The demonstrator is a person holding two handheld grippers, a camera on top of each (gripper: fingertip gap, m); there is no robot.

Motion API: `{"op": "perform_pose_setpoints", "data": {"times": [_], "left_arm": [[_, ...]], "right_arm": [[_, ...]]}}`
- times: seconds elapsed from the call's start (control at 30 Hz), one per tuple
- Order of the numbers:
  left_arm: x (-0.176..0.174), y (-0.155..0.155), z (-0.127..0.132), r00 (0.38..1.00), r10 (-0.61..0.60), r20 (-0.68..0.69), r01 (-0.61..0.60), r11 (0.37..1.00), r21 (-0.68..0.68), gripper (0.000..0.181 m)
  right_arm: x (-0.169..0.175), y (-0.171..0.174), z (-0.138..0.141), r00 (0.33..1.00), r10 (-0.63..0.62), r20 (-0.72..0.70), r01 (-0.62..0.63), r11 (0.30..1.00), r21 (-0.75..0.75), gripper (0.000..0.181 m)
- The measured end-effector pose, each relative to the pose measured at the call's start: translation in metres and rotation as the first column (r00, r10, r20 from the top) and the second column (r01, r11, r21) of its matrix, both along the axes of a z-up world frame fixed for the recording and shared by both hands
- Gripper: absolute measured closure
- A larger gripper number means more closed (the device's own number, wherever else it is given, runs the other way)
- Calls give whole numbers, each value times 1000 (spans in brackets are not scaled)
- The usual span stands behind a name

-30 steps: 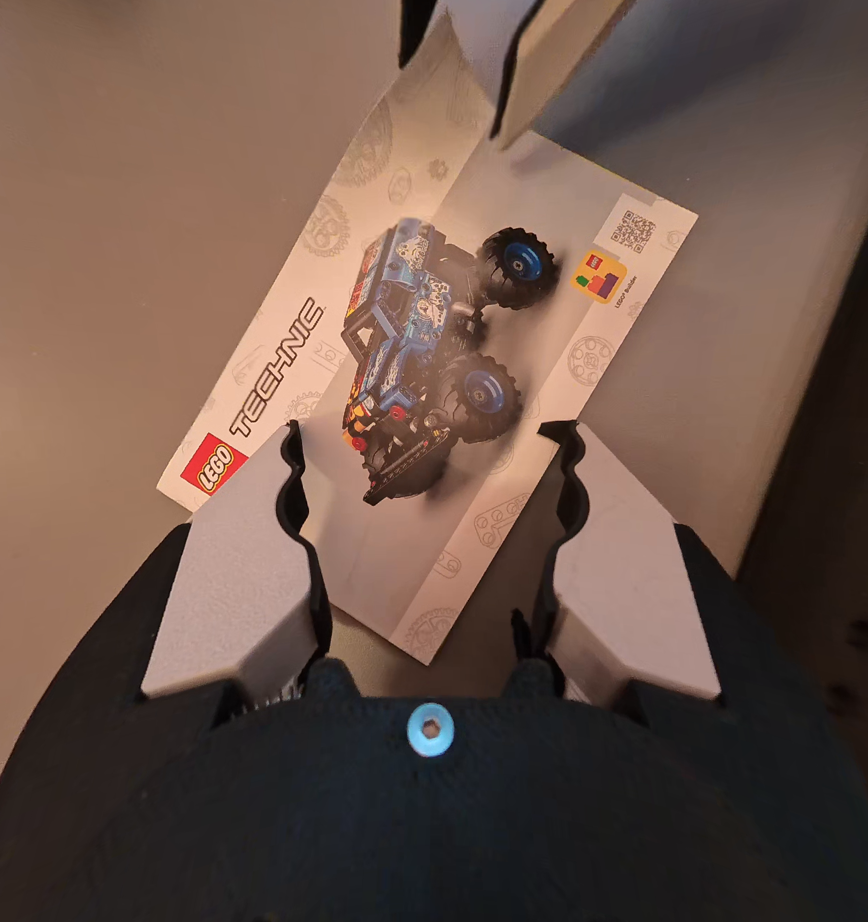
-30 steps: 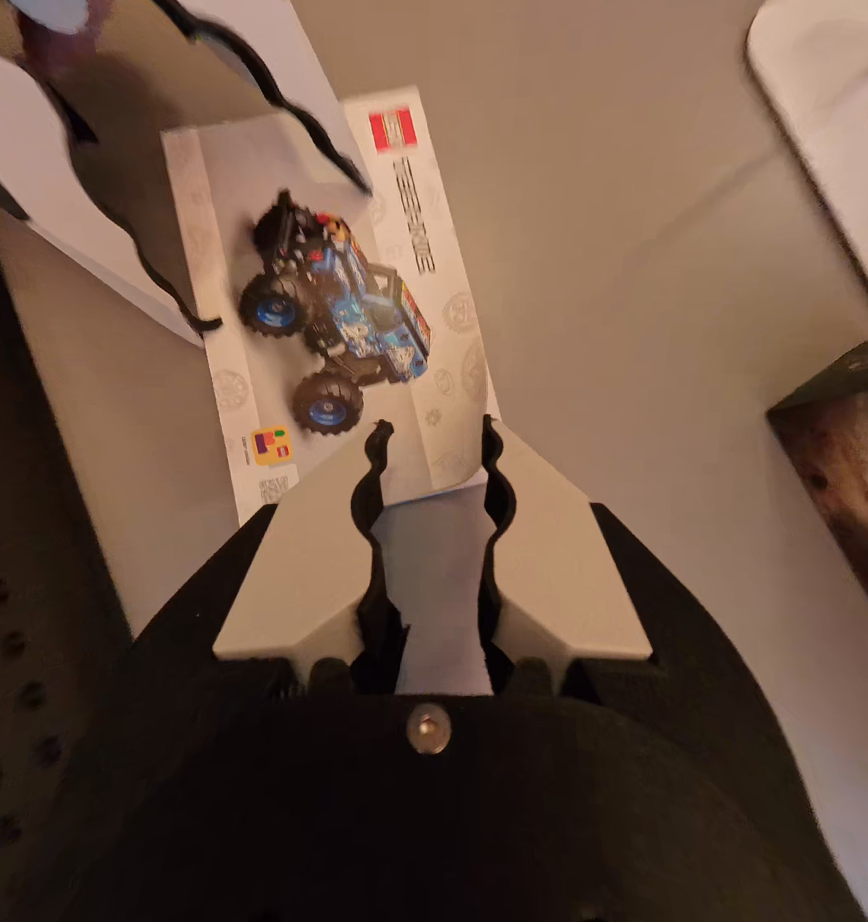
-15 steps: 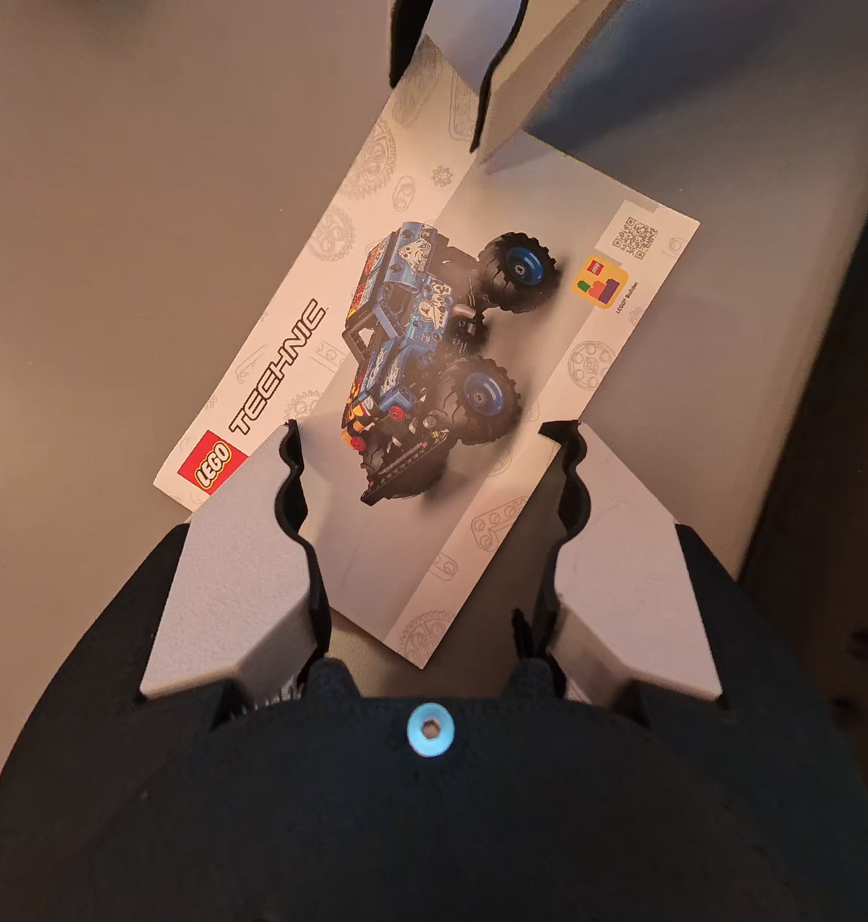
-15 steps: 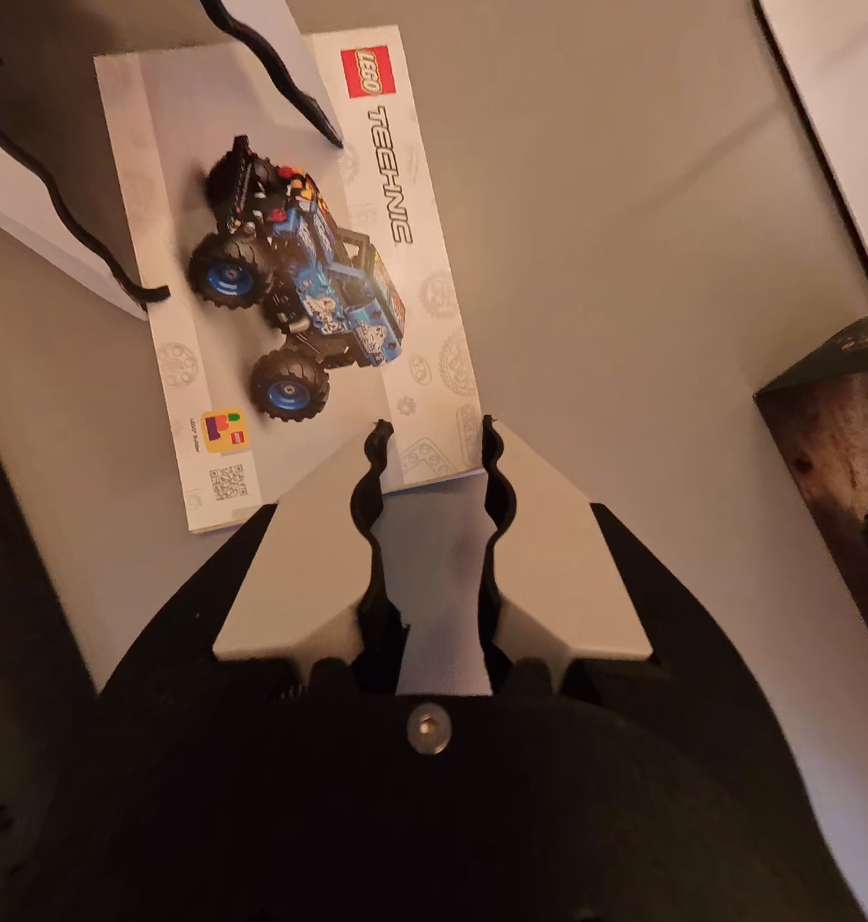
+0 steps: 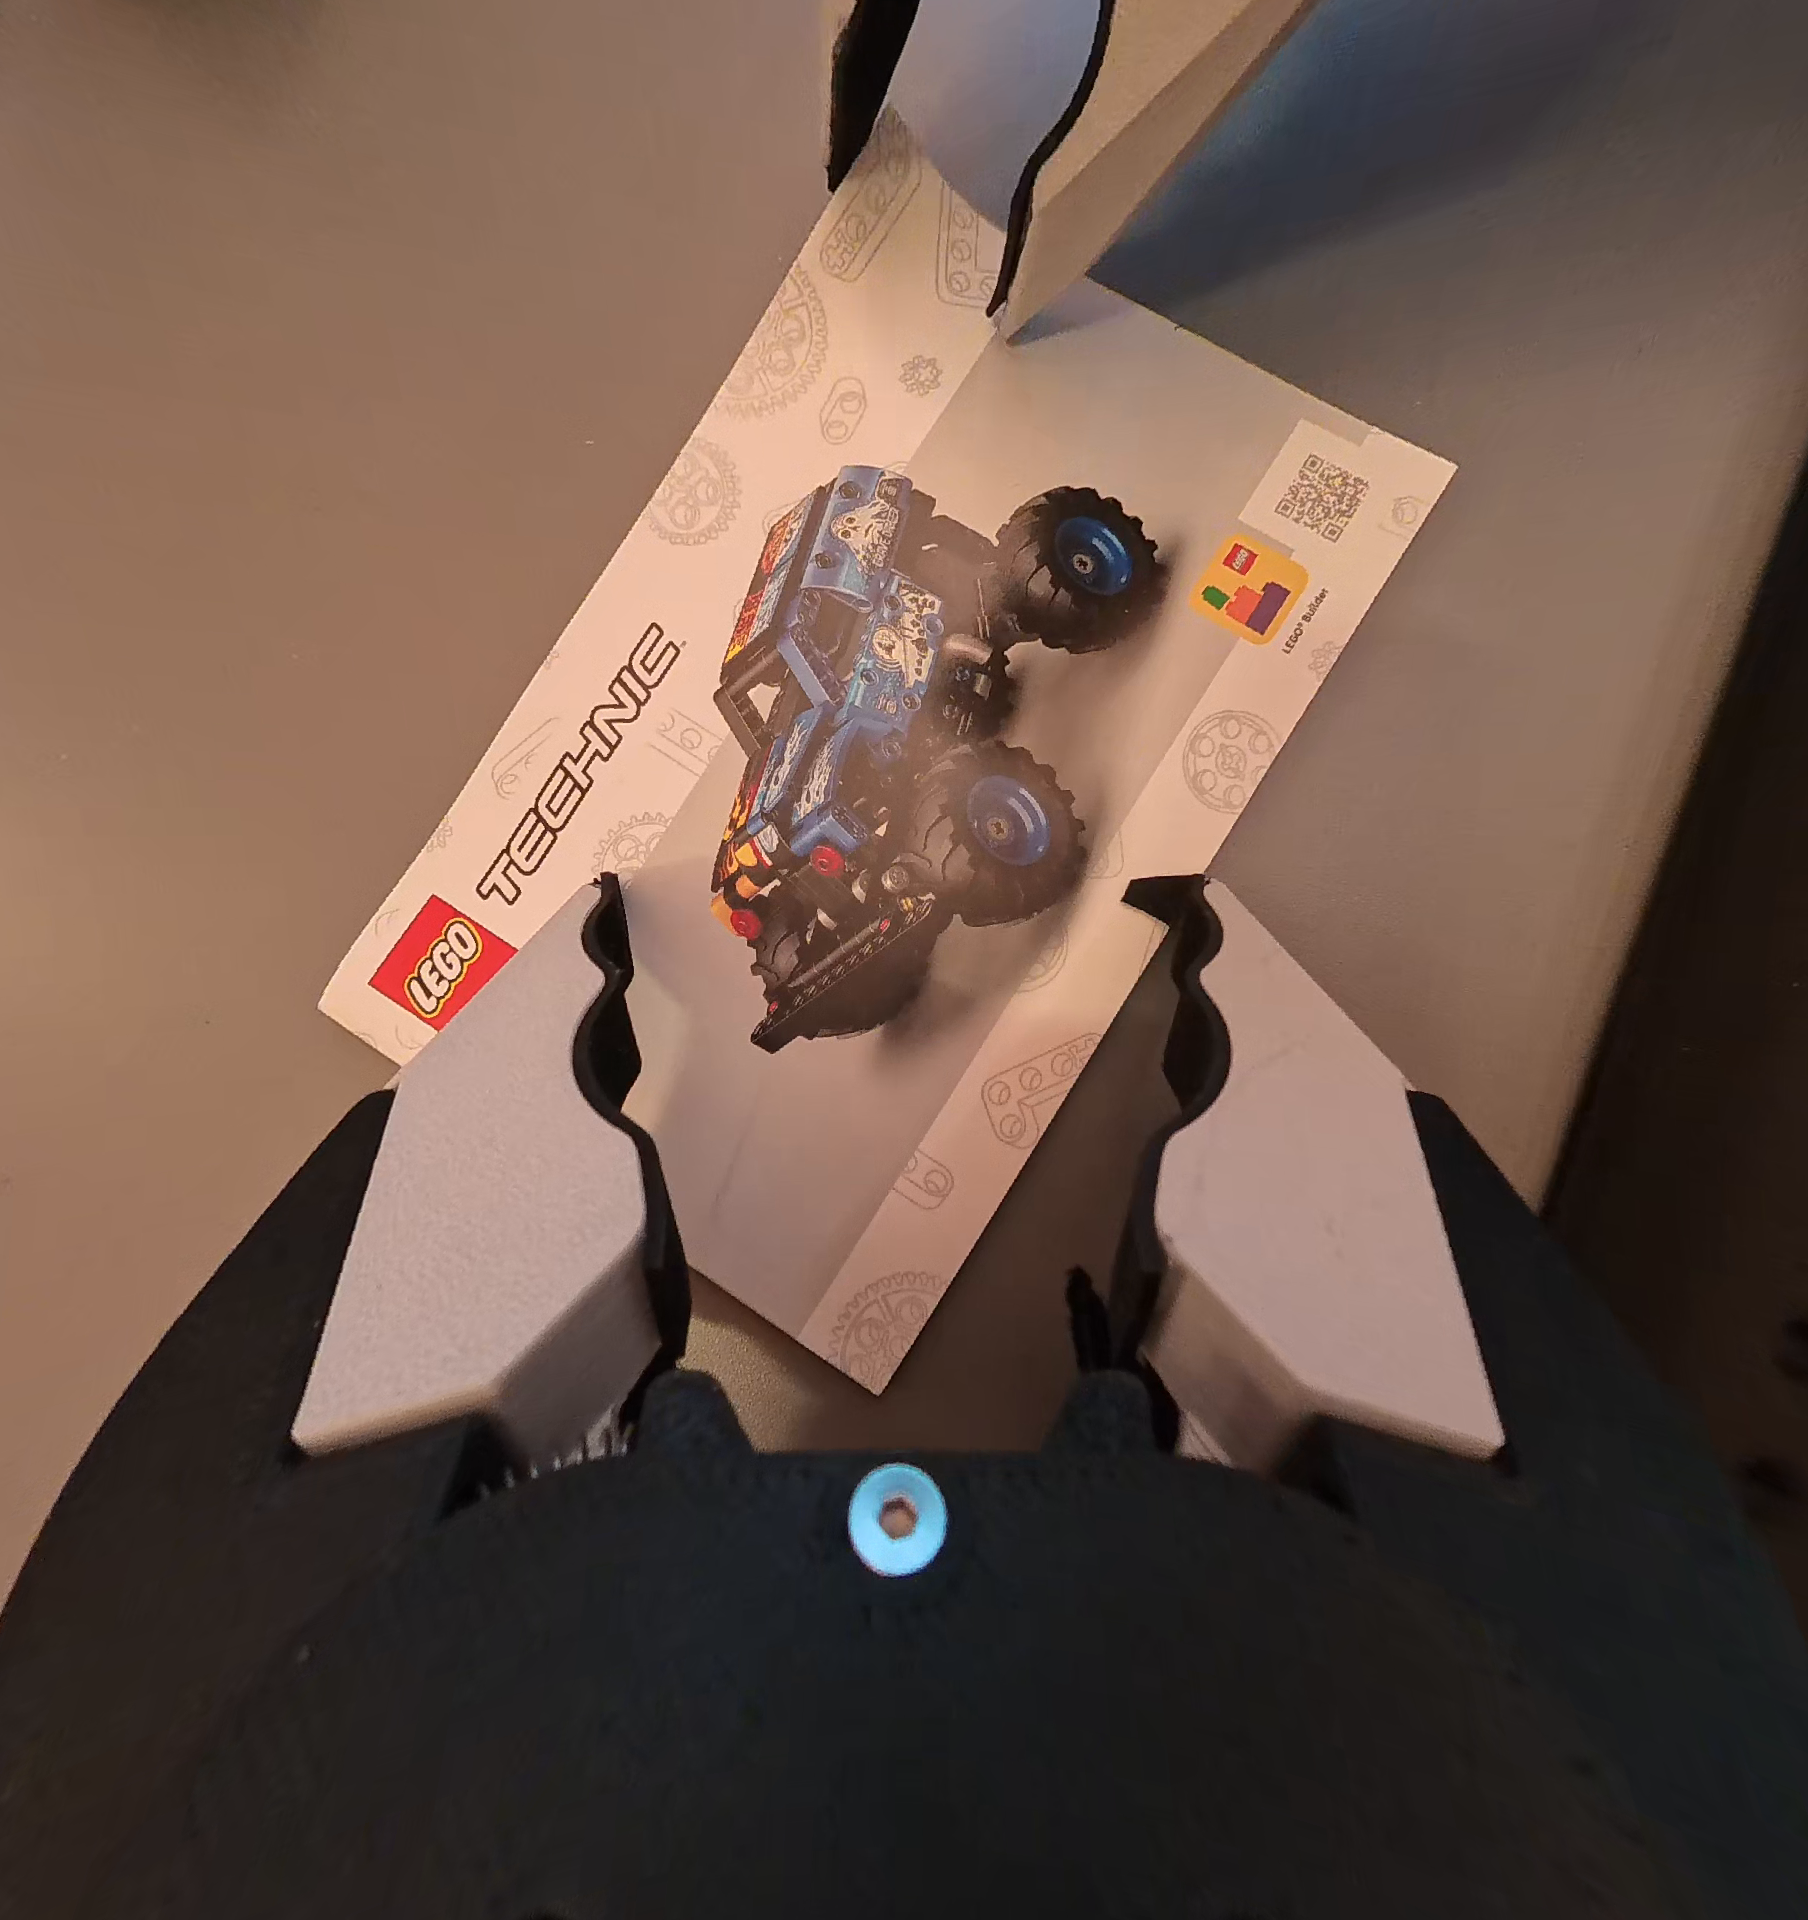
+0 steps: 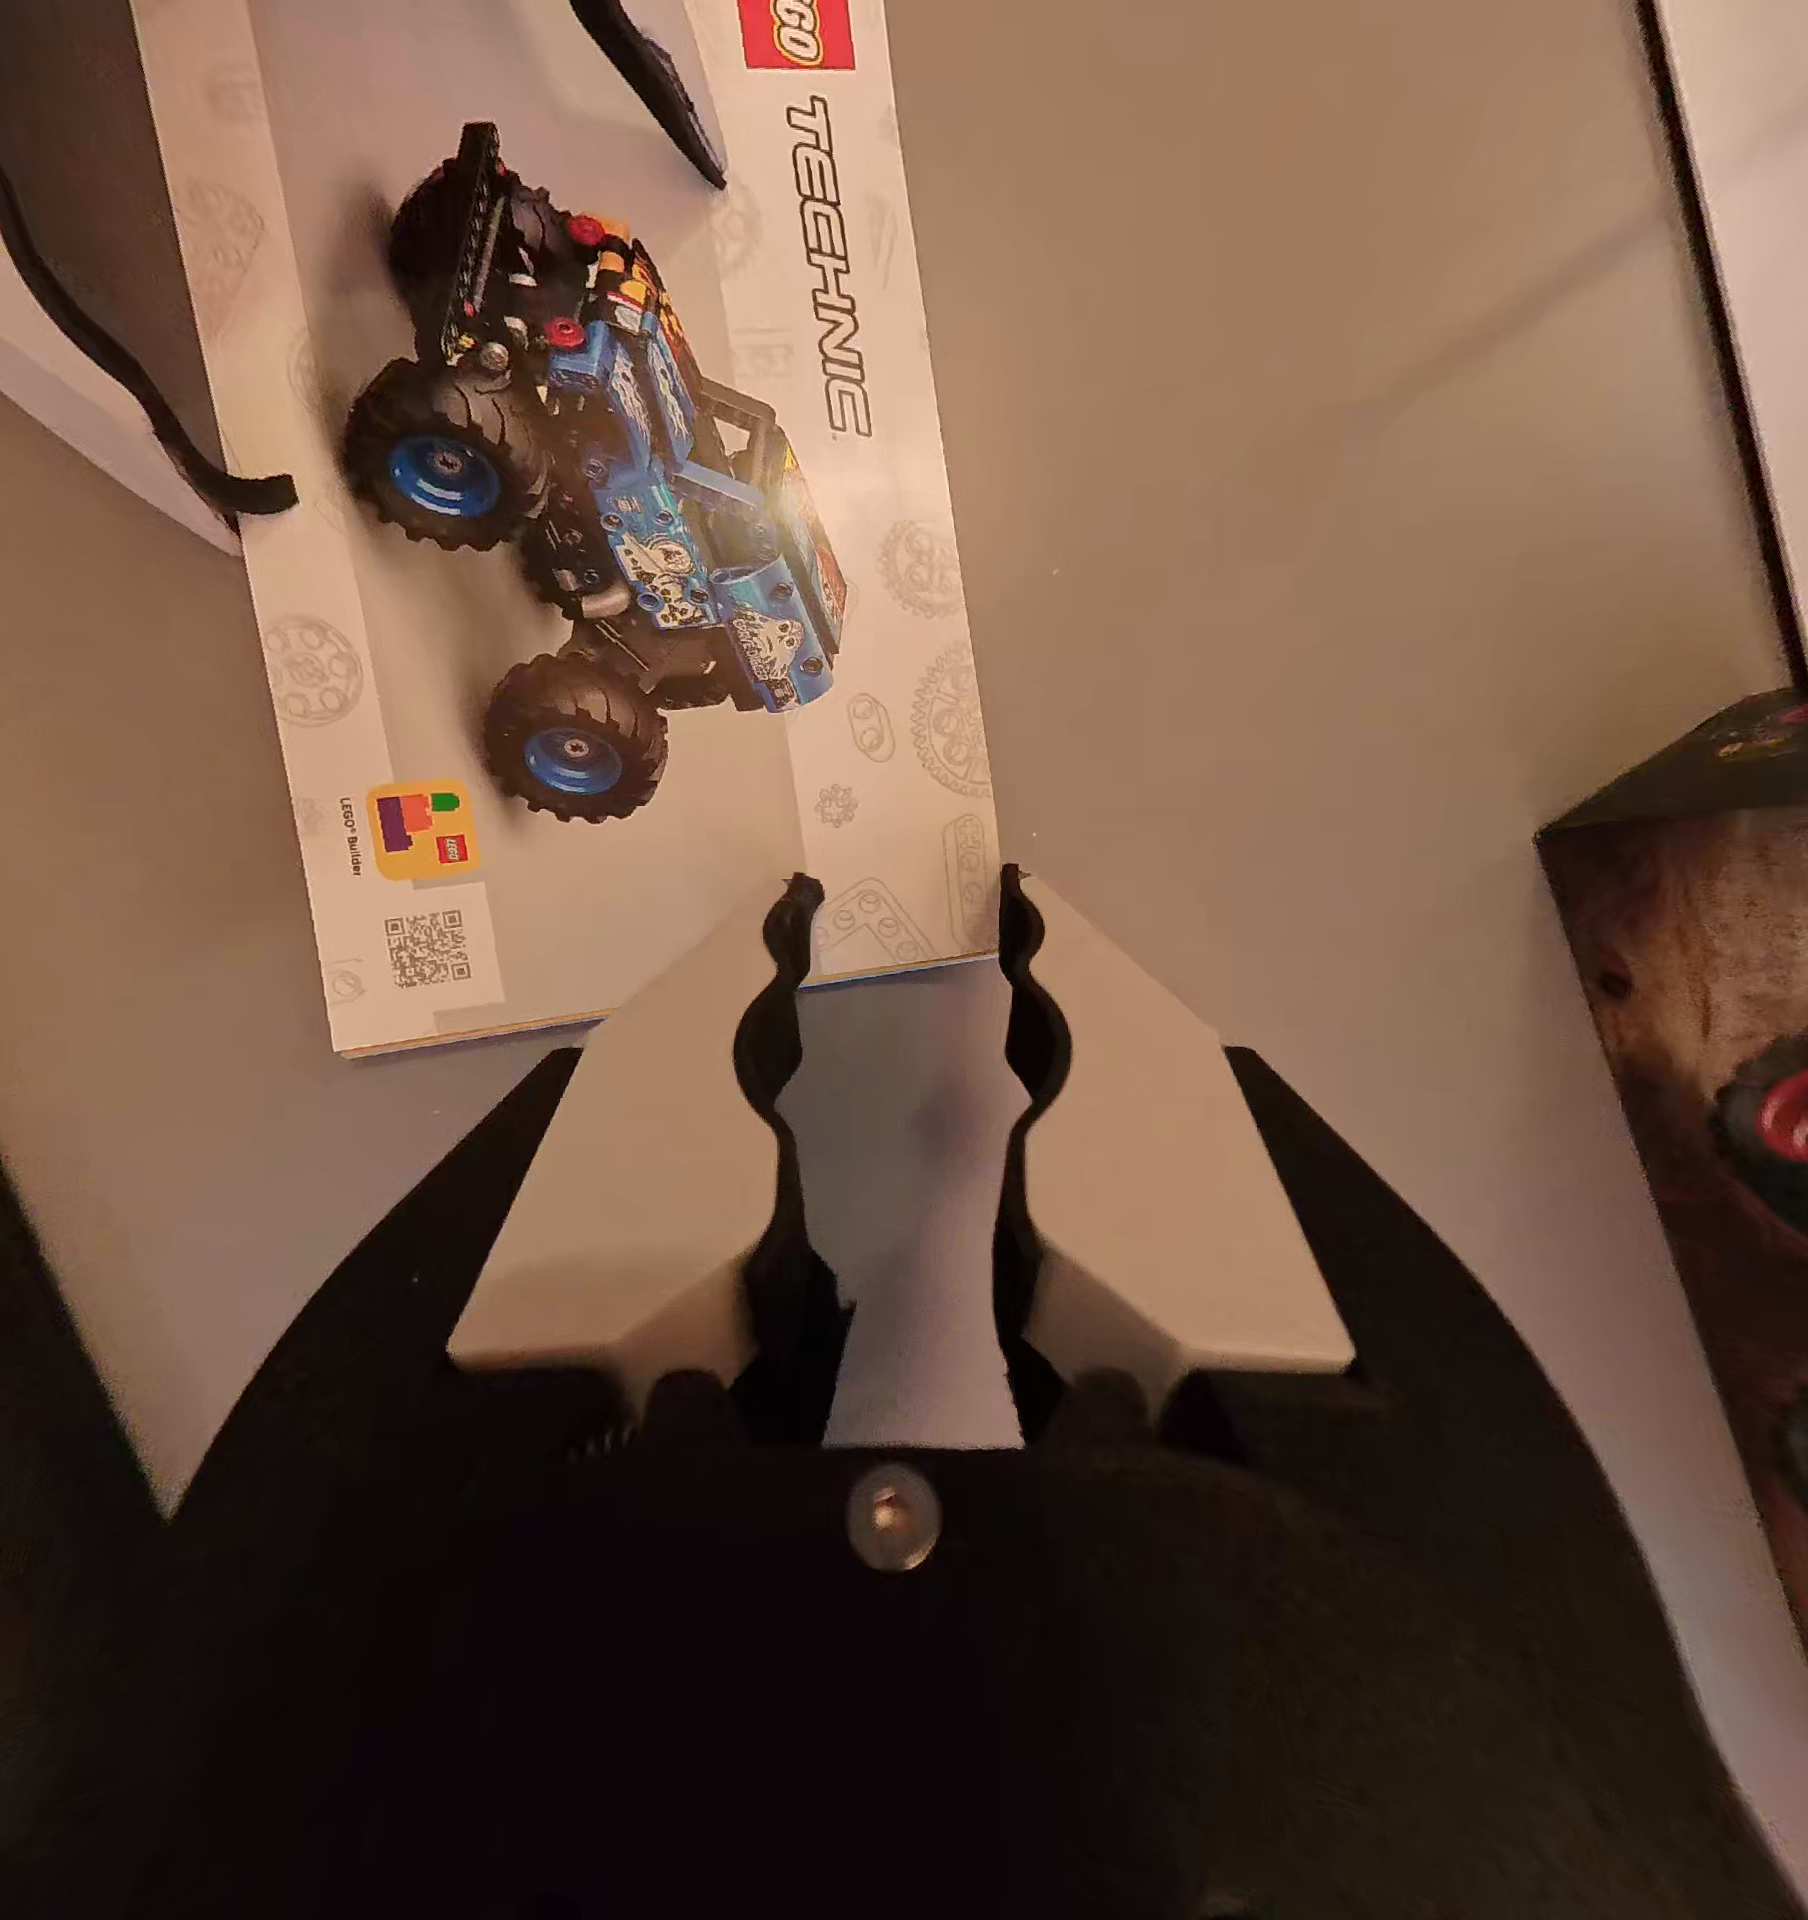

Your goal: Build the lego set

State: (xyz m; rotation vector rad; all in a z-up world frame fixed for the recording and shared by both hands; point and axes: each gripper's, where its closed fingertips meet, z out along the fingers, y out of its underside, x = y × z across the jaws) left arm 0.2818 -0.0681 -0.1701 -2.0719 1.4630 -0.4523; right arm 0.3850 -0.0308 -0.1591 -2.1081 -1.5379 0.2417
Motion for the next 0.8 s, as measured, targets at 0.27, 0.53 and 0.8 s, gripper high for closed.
{"op": "perform_pose_setpoints", "data": {"times": [0.27, 0.53, 0.8], "left_arm": [[0, 0, 0, 1000, 0, 4, 0, 1000, 2, 79], [0, 0, 0, 1000, 1, 7, -1, 1000, 5, 79], [9, 3, 20, 995, 9, 101, -11, 1000, 23, 80]], "right_arm": [[1, 2, 0, 999, 32, 3, -32, 999, 32, 153], [-6, 9, 19, 973, -63, -223, 37, 992, -120, 181], [-21, 4, 50, 851, -145, -505, -30, 946, -323, 181]]}}
